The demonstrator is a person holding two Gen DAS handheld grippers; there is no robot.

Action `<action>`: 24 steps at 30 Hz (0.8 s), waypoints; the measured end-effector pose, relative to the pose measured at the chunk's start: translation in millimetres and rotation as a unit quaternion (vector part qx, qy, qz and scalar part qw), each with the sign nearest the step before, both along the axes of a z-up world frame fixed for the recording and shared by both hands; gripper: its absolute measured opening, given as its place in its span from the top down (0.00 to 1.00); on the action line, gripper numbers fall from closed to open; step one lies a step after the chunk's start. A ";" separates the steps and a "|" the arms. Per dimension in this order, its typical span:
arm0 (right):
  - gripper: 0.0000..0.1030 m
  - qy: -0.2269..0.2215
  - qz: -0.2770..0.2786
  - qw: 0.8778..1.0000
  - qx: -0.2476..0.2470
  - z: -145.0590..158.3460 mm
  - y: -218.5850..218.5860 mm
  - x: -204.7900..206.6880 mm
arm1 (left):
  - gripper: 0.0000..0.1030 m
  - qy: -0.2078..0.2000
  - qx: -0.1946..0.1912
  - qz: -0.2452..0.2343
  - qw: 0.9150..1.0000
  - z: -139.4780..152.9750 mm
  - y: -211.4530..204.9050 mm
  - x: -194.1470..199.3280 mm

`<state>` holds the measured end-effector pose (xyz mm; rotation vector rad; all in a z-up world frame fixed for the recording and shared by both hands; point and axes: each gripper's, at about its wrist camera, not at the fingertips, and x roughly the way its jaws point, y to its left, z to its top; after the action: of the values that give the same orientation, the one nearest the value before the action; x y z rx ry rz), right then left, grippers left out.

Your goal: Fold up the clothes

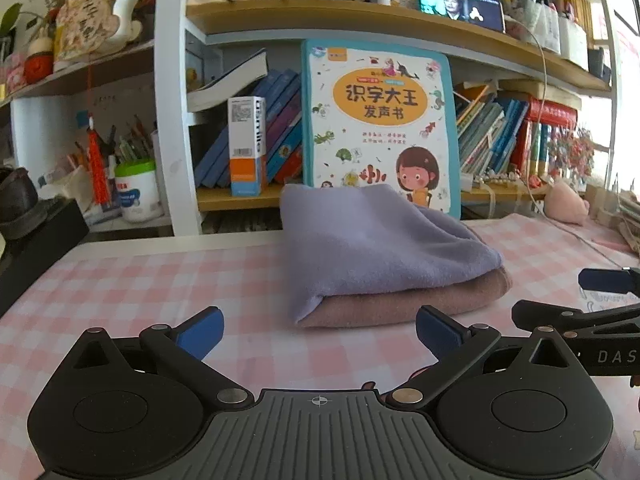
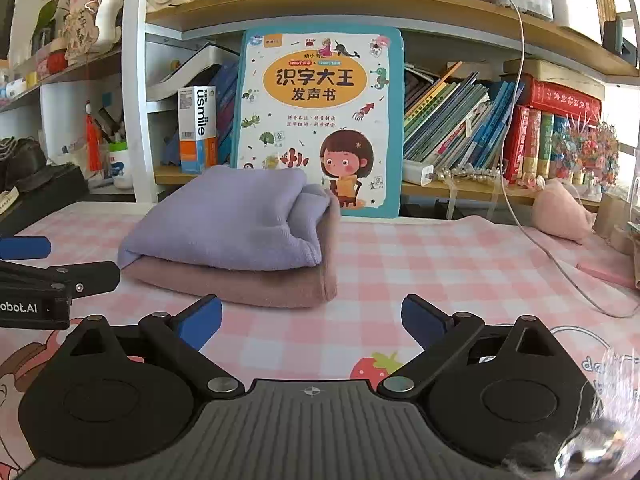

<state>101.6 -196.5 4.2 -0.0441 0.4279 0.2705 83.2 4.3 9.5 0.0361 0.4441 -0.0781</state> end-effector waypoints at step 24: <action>0.01 0.013 0.004 1.000 -0.025 -3.2 8.2 4.1 | 0.00 0.021 0.011 0.014 1.000 -10.3 3.7 3.0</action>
<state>105.7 -188.3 1.0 -0.0920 0.4610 0.2687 86.2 7.9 -0.8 0.0490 0.4868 -0.0466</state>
